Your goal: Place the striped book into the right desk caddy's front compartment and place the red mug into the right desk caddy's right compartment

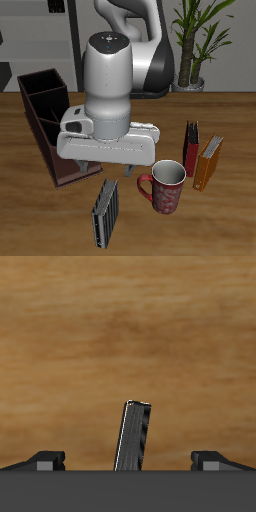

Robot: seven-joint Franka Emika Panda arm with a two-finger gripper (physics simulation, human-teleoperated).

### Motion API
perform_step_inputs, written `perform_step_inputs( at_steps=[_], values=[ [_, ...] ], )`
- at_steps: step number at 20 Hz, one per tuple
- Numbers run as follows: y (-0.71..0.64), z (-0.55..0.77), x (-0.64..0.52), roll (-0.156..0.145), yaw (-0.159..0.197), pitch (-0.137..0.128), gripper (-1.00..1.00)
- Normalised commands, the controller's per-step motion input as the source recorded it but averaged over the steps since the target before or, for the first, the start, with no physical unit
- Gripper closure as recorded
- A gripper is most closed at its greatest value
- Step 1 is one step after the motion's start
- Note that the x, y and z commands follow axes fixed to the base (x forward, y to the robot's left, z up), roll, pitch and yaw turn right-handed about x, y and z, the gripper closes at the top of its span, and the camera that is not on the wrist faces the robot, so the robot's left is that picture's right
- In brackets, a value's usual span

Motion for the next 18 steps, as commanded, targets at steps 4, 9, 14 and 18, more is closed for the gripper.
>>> perform_step_inputs(
  at_steps=[4, 9, 14, 18],
  values=[
    [-0.05, -0.24, 0.1, -0.006, -0.016, 0.008, -1.0],
    [0.0, -0.32, 0.03, 0.027, -0.046, 0.0, -1.0],
    [0.02, -0.38, 0.03, 0.005, -0.02, 0.021, -1.0],
    [-0.18, -0.42, 0.01, -0.009, -0.023, 0.038, -1.0]
  ],
)
